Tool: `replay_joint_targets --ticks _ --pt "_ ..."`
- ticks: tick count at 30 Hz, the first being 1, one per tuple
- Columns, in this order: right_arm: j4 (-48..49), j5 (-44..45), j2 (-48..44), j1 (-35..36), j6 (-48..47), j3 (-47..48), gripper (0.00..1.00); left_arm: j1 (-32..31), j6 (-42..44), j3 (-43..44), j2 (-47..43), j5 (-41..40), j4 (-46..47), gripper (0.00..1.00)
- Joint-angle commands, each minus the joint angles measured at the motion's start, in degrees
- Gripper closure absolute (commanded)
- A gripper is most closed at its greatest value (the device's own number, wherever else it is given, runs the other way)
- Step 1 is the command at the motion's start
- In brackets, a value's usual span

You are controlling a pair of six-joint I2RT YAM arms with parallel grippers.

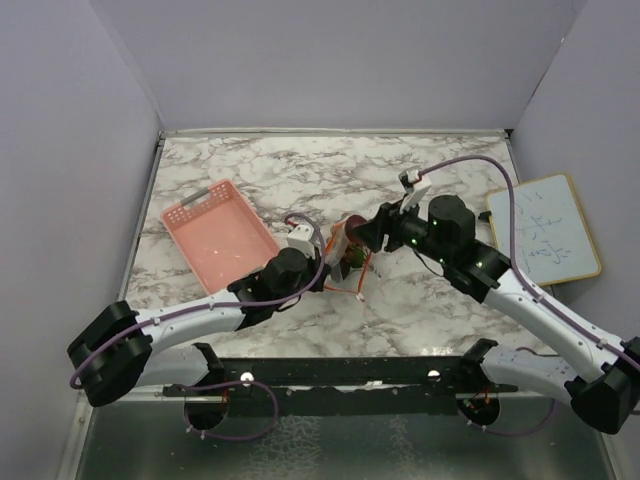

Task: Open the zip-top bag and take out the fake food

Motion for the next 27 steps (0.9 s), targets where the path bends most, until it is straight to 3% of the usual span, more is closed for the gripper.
replay_joint_targets --ticks 1,5,7,8,12,14,19,24,27 --pt "5.12 -2.43 5.42 -0.36 -1.84 5.01 0.55 0.34 -1.35 -4.72 -6.78 -1.72 -0.35 1.0" --pt "6.74 -4.8 10.69 -0.36 -1.56 7.84 0.55 0.35 -1.66 -4.91 -8.59 -2.77 -2.64 1.0" --pt "7.68 -5.13 10.86 -0.35 -1.08 7.73 0.55 0.28 -1.62 -4.42 -8.33 -2.48 -2.66 0.93" --pt "7.62 -4.73 10.35 -0.35 -0.89 7.63 0.55 0.28 -1.56 -4.08 -8.1 -2.34 -2.89 0.82" --pt "5.04 -2.65 6.56 -0.36 -1.66 8.63 0.55 0.25 -0.68 -2.63 -8.6 -2.73 -4.97 0.19" --pt "3.22 -1.62 4.41 -0.39 -2.37 9.97 0.55 0.28 -0.11 -1.54 -9.81 -3.62 -7.22 0.02" --pt "-0.2 -0.54 1.22 -0.38 -3.06 11.64 0.55 0.3 0.47 1.29 -14.41 -8.71 -13.86 0.01" --pt "-1.44 -1.05 -2.69 -0.36 -2.12 9.44 0.54 1.02 0.31 4.36 -18.63 -17.14 -22.19 0.08" --pt "-1.6 -0.36 -3.98 -0.4 -1.74 7.41 0.54 4.9 -0.63 6.31 -18.0 -20.09 -26.38 0.12"
